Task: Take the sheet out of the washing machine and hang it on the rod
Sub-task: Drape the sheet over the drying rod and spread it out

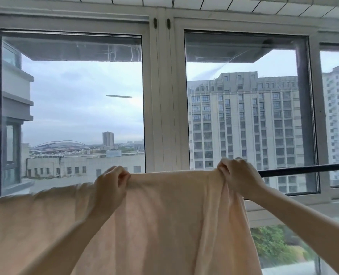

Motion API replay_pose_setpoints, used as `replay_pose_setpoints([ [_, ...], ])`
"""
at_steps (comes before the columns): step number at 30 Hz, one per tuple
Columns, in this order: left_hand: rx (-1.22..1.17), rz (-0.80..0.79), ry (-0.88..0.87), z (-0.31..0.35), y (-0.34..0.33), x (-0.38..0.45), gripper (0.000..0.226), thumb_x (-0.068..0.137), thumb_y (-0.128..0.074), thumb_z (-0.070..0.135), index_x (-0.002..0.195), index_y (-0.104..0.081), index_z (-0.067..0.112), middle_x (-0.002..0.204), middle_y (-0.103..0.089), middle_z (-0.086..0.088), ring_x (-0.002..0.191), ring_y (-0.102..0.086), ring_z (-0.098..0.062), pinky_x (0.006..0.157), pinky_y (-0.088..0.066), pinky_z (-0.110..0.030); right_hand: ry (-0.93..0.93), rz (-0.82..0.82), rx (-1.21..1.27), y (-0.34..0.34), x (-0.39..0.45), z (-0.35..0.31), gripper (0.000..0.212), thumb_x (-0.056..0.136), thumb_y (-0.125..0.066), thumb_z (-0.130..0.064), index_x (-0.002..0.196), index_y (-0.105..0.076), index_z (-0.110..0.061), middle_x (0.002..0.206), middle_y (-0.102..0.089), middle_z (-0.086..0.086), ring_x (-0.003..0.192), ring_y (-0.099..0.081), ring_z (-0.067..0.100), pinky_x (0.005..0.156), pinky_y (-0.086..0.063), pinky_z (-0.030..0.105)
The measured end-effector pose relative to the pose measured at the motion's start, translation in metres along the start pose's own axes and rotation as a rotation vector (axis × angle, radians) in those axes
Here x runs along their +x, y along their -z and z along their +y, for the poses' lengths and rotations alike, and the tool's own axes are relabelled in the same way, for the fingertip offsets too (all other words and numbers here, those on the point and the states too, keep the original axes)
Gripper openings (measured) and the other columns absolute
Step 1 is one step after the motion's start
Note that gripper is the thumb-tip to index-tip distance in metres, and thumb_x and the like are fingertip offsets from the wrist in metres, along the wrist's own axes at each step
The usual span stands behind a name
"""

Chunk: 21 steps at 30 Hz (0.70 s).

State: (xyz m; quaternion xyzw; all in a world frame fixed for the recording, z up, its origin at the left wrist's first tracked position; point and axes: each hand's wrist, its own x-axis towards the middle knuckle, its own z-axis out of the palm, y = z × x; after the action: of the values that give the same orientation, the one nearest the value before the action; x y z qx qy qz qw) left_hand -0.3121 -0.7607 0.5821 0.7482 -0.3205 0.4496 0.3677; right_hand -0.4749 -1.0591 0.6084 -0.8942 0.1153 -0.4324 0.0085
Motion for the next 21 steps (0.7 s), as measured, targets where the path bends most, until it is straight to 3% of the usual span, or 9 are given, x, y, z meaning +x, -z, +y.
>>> replay_pose_setpoints([
  [2,0.121,0.022,0.088,-0.008,0.01,-0.003,0.016,0.084,-0.068,0.023,0.071,-0.06,0.028,0.072,-0.064,0.012,0.067,-0.063,-0.016,0.065,-0.046,-0.033,0.014,0.009,0.047,-0.002,-0.001,0.003,0.017,0.096,-0.046,-0.019,0.095,-0.063,-0.018,0.076,-0.058,-0.006,0.078,-0.056,0.014,0.078,-0.049,0.033],
  [4,0.247,0.017,0.125,-0.01,0.016,-0.006,0.01,0.087,-0.062,0.034,0.077,-0.061,0.032,0.078,-0.066,0.015,0.071,-0.065,-0.018,0.068,-0.042,-0.034,-0.013,0.039,0.09,-0.003,-0.002,0.008,0.016,0.095,-0.048,-0.016,0.101,-0.063,-0.016,0.094,-0.067,-0.001,0.092,-0.06,0.017,0.081,-0.049,0.032],
  [7,0.314,0.023,0.119,-0.004,0.017,-0.009,0.006,0.088,-0.058,0.034,0.082,-0.06,0.033,0.084,-0.067,0.013,0.078,-0.066,-0.02,0.07,-0.041,-0.036,-0.081,0.077,0.033,-0.006,-0.007,0.024,0.021,0.092,-0.056,-0.022,0.111,-0.059,-0.013,0.113,-0.063,0.002,0.103,-0.055,0.022,0.087,-0.047,0.037],
  [9,0.291,0.026,0.099,0.002,0.013,-0.012,0.009,0.088,-0.059,0.023,0.086,-0.064,0.031,0.088,-0.069,0.011,0.085,-0.065,-0.022,0.072,-0.04,-0.037,-0.137,0.121,-0.018,-0.008,-0.014,0.035,0.023,0.092,-0.055,-0.028,0.109,-0.057,-0.012,0.112,-0.06,0.006,0.103,-0.05,0.026,0.086,-0.045,0.04],
  [12,0.146,0.003,0.008,0.015,-0.001,-0.015,0.016,0.087,-0.057,0.009,0.088,-0.066,0.022,0.088,-0.069,0.006,0.086,-0.062,-0.023,0.078,-0.046,-0.039,-0.141,0.178,-0.039,-0.012,-0.027,0.043,0.013,0.091,-0.051,-0.021,0.1,-0.055,-0.012,0.102,-0.06,0.008,0.092,-0.046,0.025,0.077,-0.039,0.037],
  [14,0.146,0.001,-0.045,0.03,-0.012,-0.016,0.014,0.088,-0.055,0.016,0.088,-0.067,0.023,0.087,-0.068,0.009,0.085,-0.061,-0.019,0.08,-0.047,-0.04,-0.102,0.177,-0.026,-0.015,-0.032,0.045,0.008,0.091,-0.054,-0.02,0.096,-0.053,-0.015,0.097,-0.063,0.005,0.086,-0.044,0.021,0.073,-0.037,0.035],
  [18,0.074,-0.072,-0.16,0.069,-0.037,-0.012,0.018,0.084,-0.062,0.009,0.094,-0.07,0.021,0.091,-0.069,0.01,0.087,-0.059,-0.013,0.085,-0.047,-0.034,-0.028,0.157,-0.014,-0.016,-0.033,0.053,0.018,0.087,-0.064,-0.026,0.1,-0.056,-0.016,0.097,-0.063,0.001,0.091,-0.051,0.021,0.076,-0.043,0.034],
  [21,0.016,-0.128,-0.191,0.095,-0.058,-0.008,0.014,0.089,-0.058,0.022,0.097,-0.067,0.028,0.093,-0.066,0.017,0.09,-0.058,-0.007,0.084,-0.046,-0.03,0.072,0.158,-0.032,-0.016,-0.03,0.063,0.027,0.079,-0.072,-0.028,0.098,-0.059,-0.014,0.093,-0.063,0.002,0.089,-0.053,0.023,0.074,-0.044,0.033],
])
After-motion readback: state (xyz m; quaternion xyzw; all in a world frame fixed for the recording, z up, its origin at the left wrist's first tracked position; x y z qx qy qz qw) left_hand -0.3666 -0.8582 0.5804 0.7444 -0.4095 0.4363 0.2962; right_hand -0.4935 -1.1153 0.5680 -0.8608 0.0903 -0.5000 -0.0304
